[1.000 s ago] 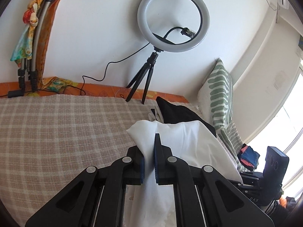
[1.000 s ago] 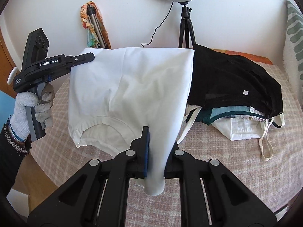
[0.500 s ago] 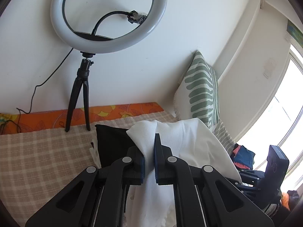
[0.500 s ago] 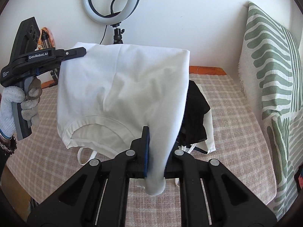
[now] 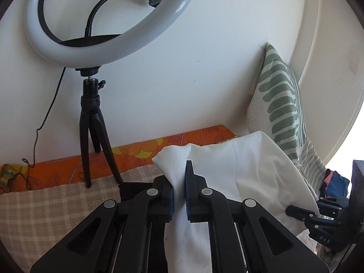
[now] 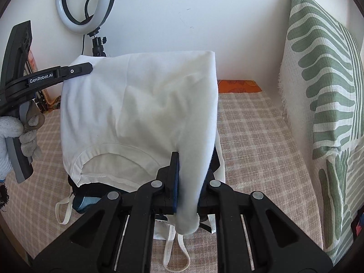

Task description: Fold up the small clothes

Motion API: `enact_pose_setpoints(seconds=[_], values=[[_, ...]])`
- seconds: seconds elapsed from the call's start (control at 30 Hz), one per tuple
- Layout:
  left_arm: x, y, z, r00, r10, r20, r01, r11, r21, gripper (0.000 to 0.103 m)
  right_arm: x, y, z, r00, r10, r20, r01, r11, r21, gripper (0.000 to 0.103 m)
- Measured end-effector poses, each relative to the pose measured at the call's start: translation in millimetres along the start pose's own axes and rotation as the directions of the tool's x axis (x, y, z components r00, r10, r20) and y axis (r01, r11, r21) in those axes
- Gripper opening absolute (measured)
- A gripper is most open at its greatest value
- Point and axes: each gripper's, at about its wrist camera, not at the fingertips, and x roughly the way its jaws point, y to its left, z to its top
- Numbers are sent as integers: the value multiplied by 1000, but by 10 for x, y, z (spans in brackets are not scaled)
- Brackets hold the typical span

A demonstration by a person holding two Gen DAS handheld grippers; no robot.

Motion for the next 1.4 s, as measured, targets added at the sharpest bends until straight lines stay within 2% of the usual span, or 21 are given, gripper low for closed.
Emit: enact_pose_setpoints(seconds=[0.03,0.13,0.2,0.23,0.27,0.3,0.33,0.57,0.7,0.73,0.87,1.17,1.2,1.27,1.4], values=[[47,-22,-13,1000,19,-17,-19,1000,16,10,64,-20,-16,1000,-5,-19,5,1000,4,11],[36,-41,-40,995,99,-3,-99,994,36,12,168,-127,-52,996,-61,-57,64,997,36,12],[-3,-5,-30,992,127,-2,-127,992,29,13,147,-196,-78,995,-78,-58,81,995,56,21],[-32,10,-32,993,119,-8,-118,993,26,14,118,-225,-87,994,-92,-52,95,994,62,30],[-60,30,-36,993,118,-13,-118,993,28,22,80,-256,-92,994,-102,-42,105,992,68,42],[-89,25,-40,992,126,-11,-126,991,36,29,36,-282,-96,994,-105,-30,107,991,75,49],[-119,15,-44,991,131,-6,-130,990,44,40,-11,-300,-102,995,-102,-19,103,991,81,56],[-333,-42,-94,995,94,-19,-94,995,28,45,-257,-240,-117,994,-113,12,112,991,79,58],[-548,-145,-135,997,79,-8,-79,996,51,46,-473,-93,-159,992,-121,37,119,991,58,64],[-608,-164,-140,997,76,-5,-75,996,51,49,-534,-59,-169,992,-122,44,120,991,57,64],[-880,-232,-161,997,67,25,-68,996,65,50,-771,37,-187,988,-138,74,134,989,60,65],[-1413,-252,-298,997,48,67,-52,996,73,51,-1404,230,-193,963,-199,182,189,979,73,74],[-1469,-255,-316,997,44,69,-49,996,74,52,-1478,251,-195,960,-200,196,188,979,77,75],[-1592,-258,-345,996,42,82,-48,996,76,62,-1600,292,-196,956,-194,218,179,980,89,81],[-1845,-268,-419,993,37,111,-47,995,84,65,-1795,410,-244,949,-195,249,174,979,104,85]])
